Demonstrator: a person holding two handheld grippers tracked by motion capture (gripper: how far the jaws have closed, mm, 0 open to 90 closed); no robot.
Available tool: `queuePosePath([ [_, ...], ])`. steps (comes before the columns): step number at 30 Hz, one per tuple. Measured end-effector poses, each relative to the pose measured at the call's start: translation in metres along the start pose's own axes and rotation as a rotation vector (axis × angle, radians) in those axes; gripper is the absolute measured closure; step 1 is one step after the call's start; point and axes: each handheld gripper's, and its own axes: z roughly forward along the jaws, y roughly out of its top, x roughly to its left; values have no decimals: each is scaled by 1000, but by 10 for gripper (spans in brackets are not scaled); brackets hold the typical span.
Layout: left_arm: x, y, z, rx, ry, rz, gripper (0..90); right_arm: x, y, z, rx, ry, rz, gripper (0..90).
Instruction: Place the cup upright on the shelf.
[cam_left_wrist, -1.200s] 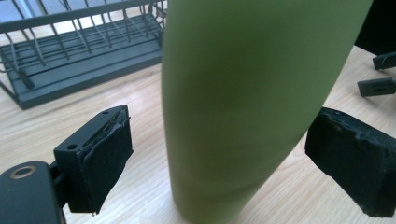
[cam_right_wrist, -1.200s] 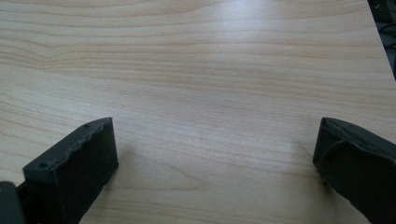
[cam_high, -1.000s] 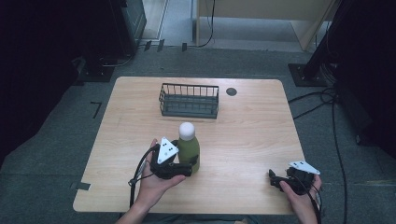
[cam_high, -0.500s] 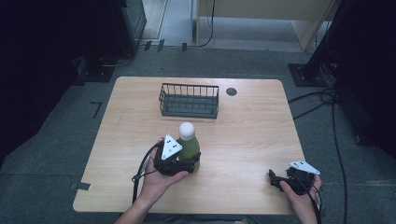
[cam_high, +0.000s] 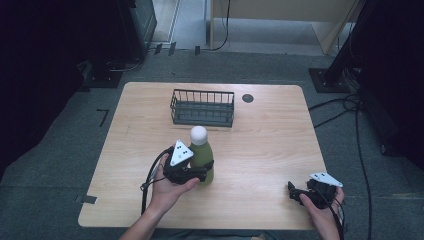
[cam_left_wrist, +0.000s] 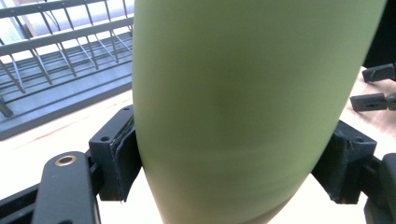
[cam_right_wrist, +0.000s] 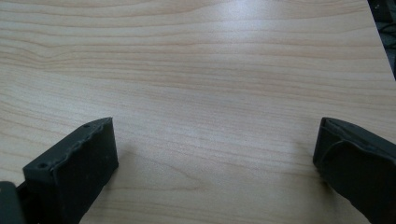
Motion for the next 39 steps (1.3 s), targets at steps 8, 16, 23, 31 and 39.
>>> queuePosePath([
  [8,19,18,-6,-37,26,-11,218,0,0,0,1,0,0,0],
  [16,46,40,-7,-69,57,-40,218,0,0,0,0,1,2,0],
  [23,63,62,-3,-98,101,-50,218,0,0,0,-1,0,0,0],
  [31,74,87,3,-122,150,-36,218,0,0,0,-1,0,1,0],
  [39,85,107,7,-154,165,-75,218,0,0,0,-1,-1,0,0],
])
